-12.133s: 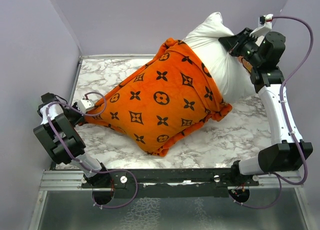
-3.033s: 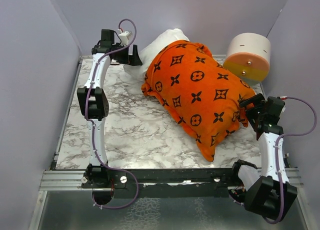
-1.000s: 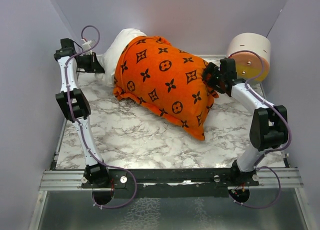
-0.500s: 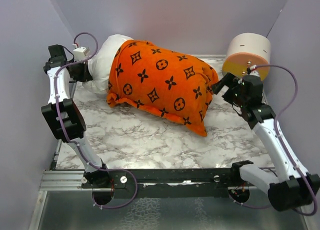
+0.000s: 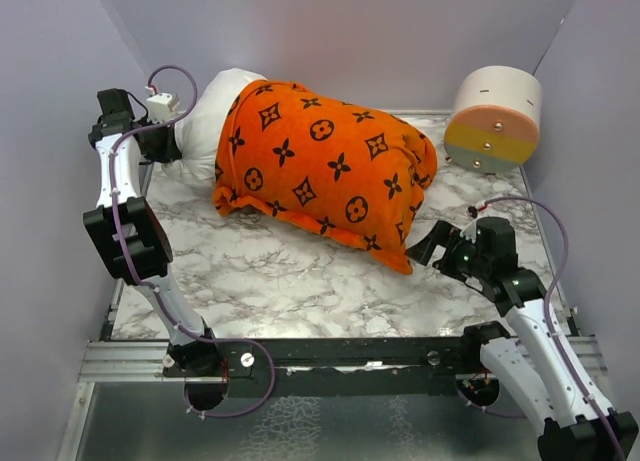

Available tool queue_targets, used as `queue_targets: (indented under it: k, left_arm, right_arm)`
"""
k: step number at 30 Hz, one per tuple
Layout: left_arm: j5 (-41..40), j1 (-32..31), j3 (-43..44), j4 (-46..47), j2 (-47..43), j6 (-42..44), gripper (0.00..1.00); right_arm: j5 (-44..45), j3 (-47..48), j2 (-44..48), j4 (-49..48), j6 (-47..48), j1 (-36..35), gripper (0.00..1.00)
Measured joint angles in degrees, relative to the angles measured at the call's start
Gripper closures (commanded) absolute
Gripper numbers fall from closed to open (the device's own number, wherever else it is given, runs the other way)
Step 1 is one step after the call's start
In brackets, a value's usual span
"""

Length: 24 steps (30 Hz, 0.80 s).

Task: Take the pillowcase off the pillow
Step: Remove the pillow from the pillowcase.

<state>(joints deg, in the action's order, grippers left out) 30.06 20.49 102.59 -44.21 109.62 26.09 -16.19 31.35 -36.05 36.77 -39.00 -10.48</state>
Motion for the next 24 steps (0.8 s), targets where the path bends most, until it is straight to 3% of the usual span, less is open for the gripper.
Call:
queue_targets:
  k: [5,11,17,20,22,24]
  left_arm:
    - [-1.03,-0.20,2.21,-0.02,0.46,-0.31,1.00]
    - [-2.34,-0.68,6.62,-0.70,2.73,-1.29,1.00]
    - [-3.61,-1.18,7.74,-0.94,3.76,-1.38,1.00]
    - [-3.85,-1.18,7.74,-0.96,3.80,-1.29,1.00]
    - [-4.02,-1.22,7.74,-0.96,3.82,-1.22,1.00]
    - [-4.20,-1.25,7.76,-1.01,3.87,-0.98,1.00]
  right_arm:
    - [-1.49,-0.52,-7.41,-3.15,1.62,-2.45,0.00]
    - [-0.09,0.28,-20.68,-9.16,3.34,-11.63,0.01]
    - [1.79,2.62,-28.00,-14.51,5.31,-15.67,0.11]
    - [3.72,4.33,-30.14,-15.96,5.92,-15.85,0.25]
    - [5.01,5.84,-32.41,-17.44,6.19,-16.20,0.43]
    - [6.29,6.36,-33.81,-18.71,6.36,-16.96,0.69]
